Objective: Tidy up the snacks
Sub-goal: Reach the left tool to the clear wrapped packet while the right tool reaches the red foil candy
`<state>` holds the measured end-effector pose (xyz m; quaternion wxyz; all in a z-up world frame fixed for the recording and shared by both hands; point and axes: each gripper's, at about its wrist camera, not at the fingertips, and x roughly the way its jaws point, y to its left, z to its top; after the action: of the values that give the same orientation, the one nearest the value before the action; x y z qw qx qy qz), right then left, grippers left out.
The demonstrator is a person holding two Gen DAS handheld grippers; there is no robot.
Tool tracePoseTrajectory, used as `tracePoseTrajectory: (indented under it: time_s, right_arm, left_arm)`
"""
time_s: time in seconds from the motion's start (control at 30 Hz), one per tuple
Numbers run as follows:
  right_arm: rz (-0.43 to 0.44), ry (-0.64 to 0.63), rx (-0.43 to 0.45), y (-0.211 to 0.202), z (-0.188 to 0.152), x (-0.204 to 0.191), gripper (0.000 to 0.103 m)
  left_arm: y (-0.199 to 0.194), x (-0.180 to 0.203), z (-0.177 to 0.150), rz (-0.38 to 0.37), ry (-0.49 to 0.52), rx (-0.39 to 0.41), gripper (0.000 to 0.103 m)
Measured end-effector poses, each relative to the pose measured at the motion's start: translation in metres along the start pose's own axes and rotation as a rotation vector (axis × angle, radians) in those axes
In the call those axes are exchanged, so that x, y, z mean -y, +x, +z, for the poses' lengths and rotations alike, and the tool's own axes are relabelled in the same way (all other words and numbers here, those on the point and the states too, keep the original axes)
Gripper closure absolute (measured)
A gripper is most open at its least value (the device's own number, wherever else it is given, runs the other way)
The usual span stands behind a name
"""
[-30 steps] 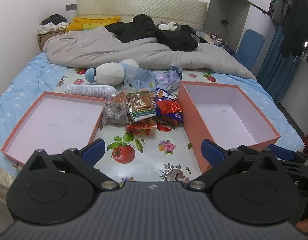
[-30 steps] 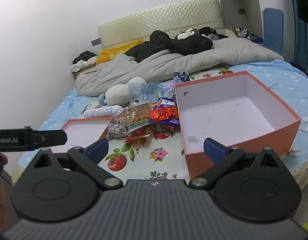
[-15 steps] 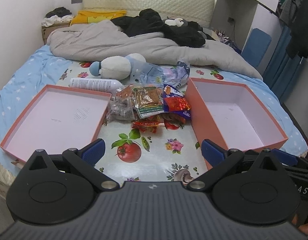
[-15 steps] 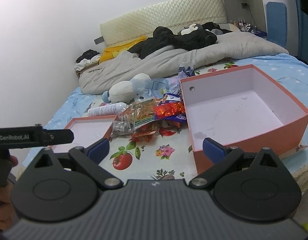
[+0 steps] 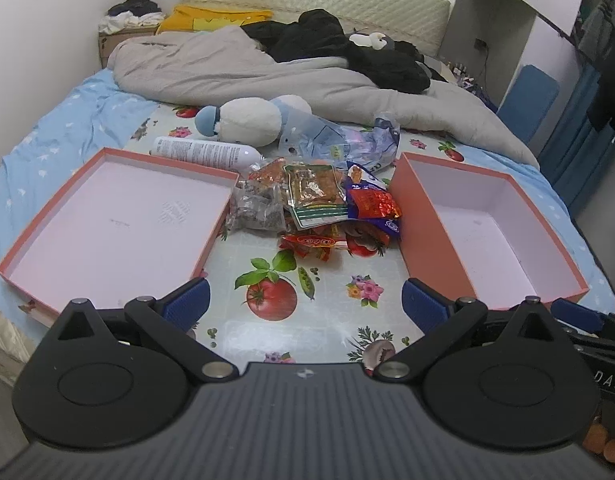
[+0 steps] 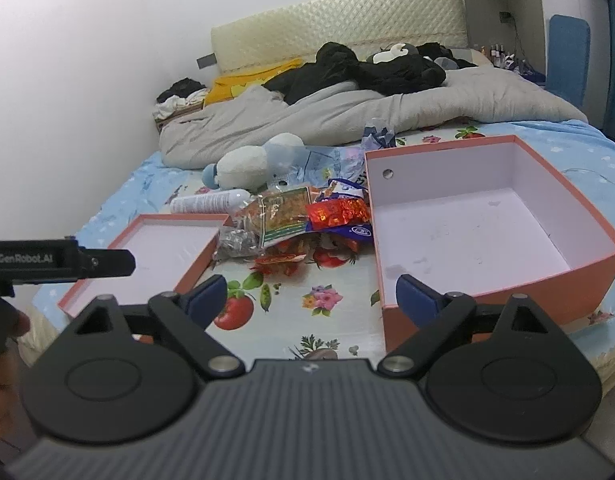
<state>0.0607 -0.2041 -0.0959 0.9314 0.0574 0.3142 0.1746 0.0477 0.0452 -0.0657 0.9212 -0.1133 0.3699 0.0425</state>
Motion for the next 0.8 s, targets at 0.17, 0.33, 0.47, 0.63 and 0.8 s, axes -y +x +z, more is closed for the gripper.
tracePoseTrajectory:
  time_s: [0.17,0.33,0.47,0.63,0.8]
  right_arm:
    - [0.016,-0.059,-0.014,0.012,-0.001,-0.008,0.014]
    - [0.018,-0.125,-0.028,0.034,0.007,-0.015,0.032]
    - [0.006,-0.166,-0.037,0.056,0.016,-0.018,0.035]
    - [-0.05,-0.206,-0.035,0.088,0.028,-0.022,0.036]
    - [-0.03,-0.219,-0.094,0.131,0.042,-0.025,0.037]
  left_arm:
    - [0.018,-0.001,-0.004,-0.024,0.019,0.006,0.001]
    - [0.047,-0.007,-0.001,-0.034,0.012,0.007,0.001]
    - [0.076,-0.013,0.003,-0.033,0.007,-0.008,0.001]
    - [0.117,-0.025,0.011,-0.025,-0.008,-0.036,0.001]
    - [0.161,-0.04,0.021,-0.008,-0.025,-0.069,0.004]
